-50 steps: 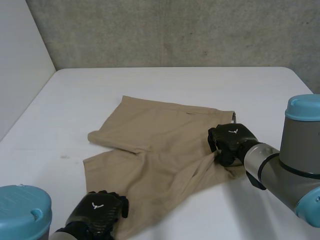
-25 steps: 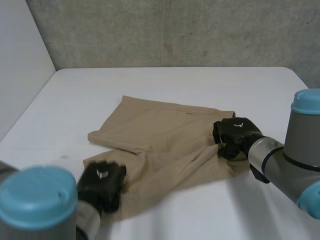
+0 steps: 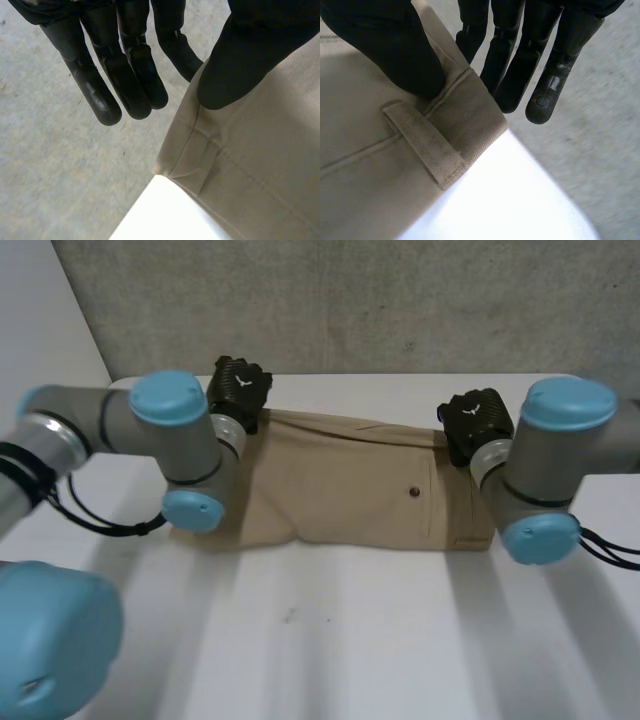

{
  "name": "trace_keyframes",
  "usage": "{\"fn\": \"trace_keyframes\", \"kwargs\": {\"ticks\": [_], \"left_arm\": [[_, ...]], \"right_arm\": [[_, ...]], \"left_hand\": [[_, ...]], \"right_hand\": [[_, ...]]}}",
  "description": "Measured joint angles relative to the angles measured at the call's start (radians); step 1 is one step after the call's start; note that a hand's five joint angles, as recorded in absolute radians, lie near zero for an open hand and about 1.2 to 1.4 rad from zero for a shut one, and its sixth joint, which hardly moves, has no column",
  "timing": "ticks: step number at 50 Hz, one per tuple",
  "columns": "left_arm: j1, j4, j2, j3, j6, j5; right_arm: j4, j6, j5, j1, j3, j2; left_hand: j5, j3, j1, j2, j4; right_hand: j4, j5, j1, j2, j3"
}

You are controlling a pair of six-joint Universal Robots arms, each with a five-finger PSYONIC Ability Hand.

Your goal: Fold the shorts.

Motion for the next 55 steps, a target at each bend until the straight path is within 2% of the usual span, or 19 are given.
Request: {"fn": "trace_keyframes", "kwargs": {"ticks": [6,7,8,9,11,12,13,16,18,21,22,23,28,33,39,46,48,50,55], "left_arm": [[0.004,0.061,-0.186,0.197,0.001,0.082],[0.003,0.084,-0.22,0.226,0.001,0.099],[0.003,0.107,-0.242,0.242,0.001,0.109],[0.003,0.12,-0.251,0.247,0.001,0.112],[0.0,0.159,-0.269,0.249,0.0,0.116],[-0.001,0.171,-0.27,0.246,0.0,0.115],[-0.005,0.195,-0.267,0.235,-0.002,0.107],[-0.011,0.226,-0.237,0.199,-0.007,0.081],[-0.015,0.24,-0.182,0.146,-0.018,0.046],[-0.016,0.244,-0.139,0.103,-0.029,0.025],[-0.016,0.244,-0.049,0.007,-0.058,-0.013],[-0.016,0.244,-0.049,0.007,-0.058,-0.013],[0.001,0.234,0.174,-0.303,-0.165,-0.046],[0.028,0.229,0.293,-0.548,-0.225,-0.024],[0.059,0.228,0.36,-0.727,-0.245,0.002],[0.086,0.228,0.379,-0.782,-0.243,0.005],[0.089,0.228,0.381,-0.787,-0.243,0.004],[0.092,0.228,0.383,-0.791,-0.243,0.003],[0.096,0.228,0.413,-0.806,-0.243,0.0]], "right_arm": [[-0.131,-0.135,0.015,0.006,-0.127,0.167],[-0.152,-0.165,0.011,0.007,-0.159,0.209],[-0.165,-0.185,0.006,0.007,-0.186,0.242],[-0.169,-0.192,0.004,0.008,-0.197,0.255],[-0.178,-0.202,-0.007,0.009,-0.229,0.287],[-0.179,-0.2,-0.009,0.009,-0.234,0.292],[-0.18,-0.183,-0.013,0.009,-0.241,0.289],[-0.179,-0.122,-0.016,0.008,-0.235,0.254],[-0.173,-0.012,-0.017,0.004,-0.194,0.177],[-0.166,0.054,-0.019,0.002,-0.163,0.128],[-0.134,0.197,-0.03,-0.004,-0.077,0.015],[-0.134,0.197,-0.03,-0.004,-0.077,0.015],[0.022,0.354,-0.088,-0.032,0.133,-0.171],[0.139,0.361,-0.123,-0.058,0.273,-0.213],[0.129,0.341,-0.128,-0.075,0.365,-0.184],[0.063,0.32,-0.102,-0.079,0.375,-0.12],[0.05,0.308,-0.089,-0.084,0.372,-0.107],[0.044,0.298,-0.078,-0.091,0.37,-0.102],[0.031,0.232,-0.047,-0.145,0.378,-0.147]], "left_hand": [[0.0,0.0,0.0,0.001,0.003],[-0.002,-0.002,-0.007,-0.002,0.001],[-0.171,-0.18,-0.199,-0.202,-0.18],[-0.212,-0.222,-0.248,-0.246,-0.222],[-0.634,-0.663,-0.727,-0.673,-0.652],[-0.691,-0.703,-0.783,-0.734,-0.714],[-0.87,-0.916,-0.94,-0.93,-0.925],[-0.923,-0.973,-0.958,-0.993,-0.991],[-0.923,-0.973,-0.958,-0.995,-0.991],[-0.923,-0.973,-0.958,-0.995,-0.991],[-0.923,-0.973,-0.958,-0.995,-0.991],[-0.923,-0.973,-0.958,-0.995,-0.991],[-0.923,-0.973,-0.958,-0.996,-0.991],[-0.923,-0.973,-0.958,-0.996,-0.991],[-0.923,-0.973,-0.958,-0.996,-0.991],[-0.923,-0.973,-0.958,-0.996,-0.991],[-0.923,-0.973,-0.958,-0.996,-0.991],[-0.923,-0.973,-0.958,-0.996,-0.991],[-0.923,-0.973,-0.958,-0.996,-0.991]], "right_hand": [[-0.001,0.0,0.0,0.0,-0.001],[-0.102,-0.097,-0.11,-0.119,-0.103],[-0.346,-0.326,-0.348,-0.347,-0.345],[-0.447,-0.423,-0.445,-0.451,-0.445],[-0.761,-0.735,-0.696,-0.788,-0.761],[-0.826,-0.795,-0.727,-0.832,-0.824],[-0.924,-0.882,-0.767,-0.924,-0.93],[-0.953,-0.917,-0.774,-0.955,-0.977],[-0.953,-0.922,-0.774,-0.955,-0.977],[-0.953,-0.922,-0.774,-0.955,-0.977],[-0.953,-0.922,-0.774,-0.955,-0.977],[-0.953,-0.922,-0.774,-0.955,-0.977],[-0.947,-0.913,-0.769,-0.94,-0.956],[-0.789,-0.77,-0.634,-0.774,-0.787],[-0.558,-0.558,-0.441,-0.543,-0.557],[-0.421,-0.426,-0.322,-0.406,-0.419],[-0.153,-0.173,-0.199,-0.138,-0.147],[-0.064,-0.099,-0.174,-0.062,-0.082],[-0.001,-0.071,-0.1,-0.012,-0.028]]}}
